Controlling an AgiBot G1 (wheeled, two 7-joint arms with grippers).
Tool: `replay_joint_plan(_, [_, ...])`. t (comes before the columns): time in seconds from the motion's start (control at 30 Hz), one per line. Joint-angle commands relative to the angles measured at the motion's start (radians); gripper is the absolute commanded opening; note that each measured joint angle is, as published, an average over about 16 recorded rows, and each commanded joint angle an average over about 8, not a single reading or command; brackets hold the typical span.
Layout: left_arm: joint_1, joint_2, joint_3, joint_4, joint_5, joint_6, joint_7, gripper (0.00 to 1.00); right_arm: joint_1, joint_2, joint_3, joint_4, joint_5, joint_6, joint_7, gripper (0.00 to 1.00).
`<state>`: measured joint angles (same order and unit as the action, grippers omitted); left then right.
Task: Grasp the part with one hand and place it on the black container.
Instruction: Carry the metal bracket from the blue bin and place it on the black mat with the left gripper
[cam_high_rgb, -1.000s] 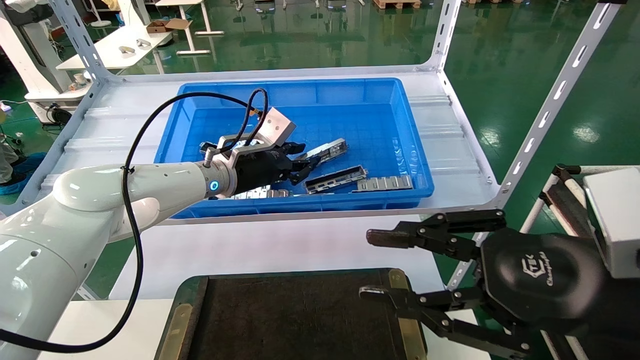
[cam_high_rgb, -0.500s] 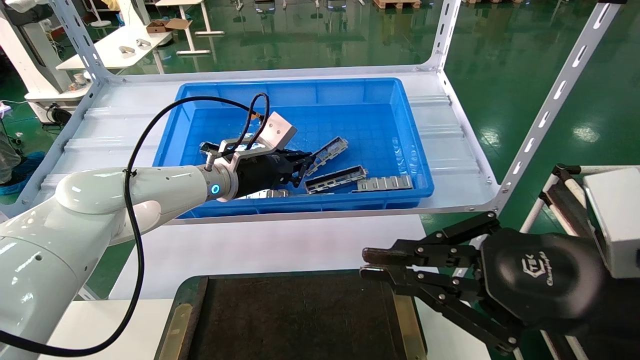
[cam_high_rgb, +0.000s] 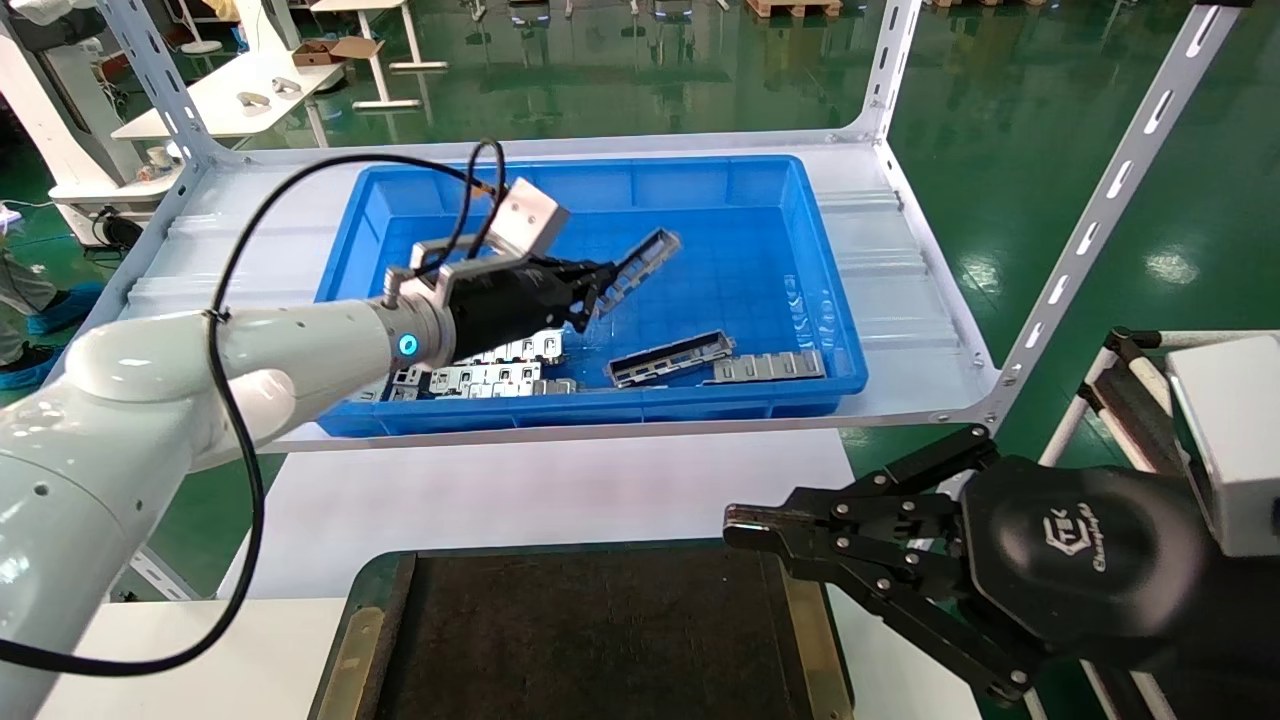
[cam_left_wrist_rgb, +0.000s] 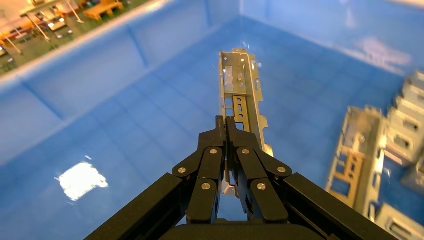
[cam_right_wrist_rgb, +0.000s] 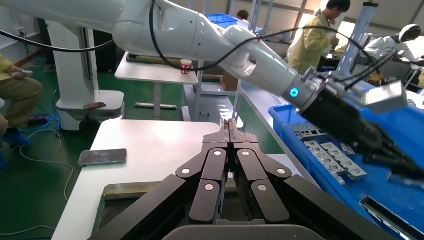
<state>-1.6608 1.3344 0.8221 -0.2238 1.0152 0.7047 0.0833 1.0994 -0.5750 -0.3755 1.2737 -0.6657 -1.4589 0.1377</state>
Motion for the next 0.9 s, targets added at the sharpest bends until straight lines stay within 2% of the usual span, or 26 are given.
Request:
replay_joint_plan(0.03, [-0.013,-0.003,-0.01,0.012,-0.018,0.009,0.013,0.0,0.0,0.0,0.0,0.0,0.0,0.0,0.0,0.0])
replay_joint_plan(0.5, [-0.043,-0.128,-0.082,-0.001,-0.135,0.377,0.109,0.0,0.0,0.0,0.0,0.0,0.0,0.0,0.0,0.0])
replay_joint_plan(0.7, [-0.017,-0.185,-0.091,-0.061,-0.161,0.515,0.103,0.0,0.0,0.0,0.0,0.0,0.0,0.0,0.0,0.0])
replay_joint_plan(0.9, [0.037,-0.245,-0.092,-0.177,-0.179,0.604,0.069,0.0,0.0,0.0,0.0,0.0,0.0,0.0,0.0,0.0])
